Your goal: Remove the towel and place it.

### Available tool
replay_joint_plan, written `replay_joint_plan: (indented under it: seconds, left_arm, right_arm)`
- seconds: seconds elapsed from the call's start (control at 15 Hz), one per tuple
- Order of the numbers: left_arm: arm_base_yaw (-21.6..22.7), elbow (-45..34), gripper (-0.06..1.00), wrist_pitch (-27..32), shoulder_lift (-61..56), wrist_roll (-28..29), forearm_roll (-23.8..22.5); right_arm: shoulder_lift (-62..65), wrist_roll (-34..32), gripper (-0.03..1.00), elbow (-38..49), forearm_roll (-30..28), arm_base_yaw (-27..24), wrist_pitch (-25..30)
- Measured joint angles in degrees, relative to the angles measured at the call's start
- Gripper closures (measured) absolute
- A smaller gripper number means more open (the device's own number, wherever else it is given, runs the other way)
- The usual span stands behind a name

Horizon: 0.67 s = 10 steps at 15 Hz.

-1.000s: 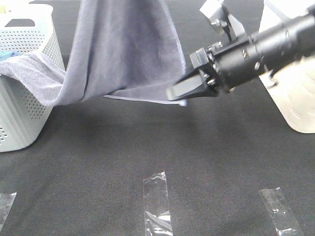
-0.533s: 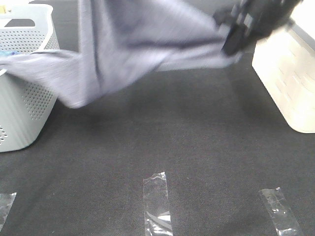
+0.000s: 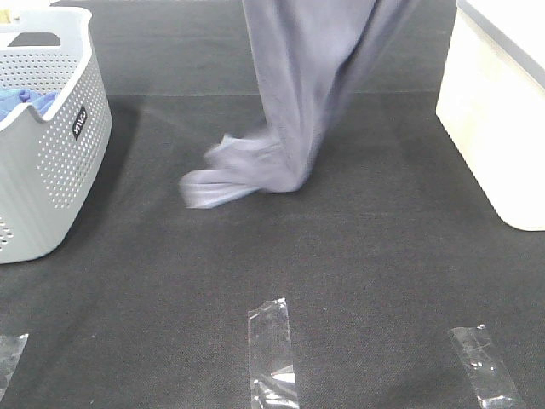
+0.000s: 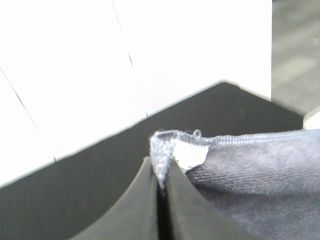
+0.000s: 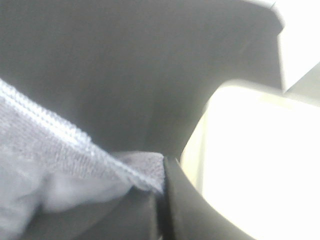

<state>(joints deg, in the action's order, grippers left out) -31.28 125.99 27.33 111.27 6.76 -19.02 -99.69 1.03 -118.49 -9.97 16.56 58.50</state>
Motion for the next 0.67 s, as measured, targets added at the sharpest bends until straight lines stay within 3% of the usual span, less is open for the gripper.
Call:
replay_joint_plan:
  seconds: [0.2,0.33,0.67]
  left_arm:
    - [0.0,10.5,0.94,1.8,-0.1,0.0,-4.2]
    - [-0.1,12.0,0.94,5.4,-0.1,-1.0,-4.6]
    - [-0.1,12.0,0.94,19.2,3.3,-3.7,-6.0]
  right_arm:
    - [0.0,-0.2,0.97,-9.6,-1.0,0.1,-1.1]
    - [0.1,-0.2,0.97,-13.1,0.3,0.3,-1.5]
    - [-3.4,-0.2,0.97,-12.3,2.6,0.3,1.5]
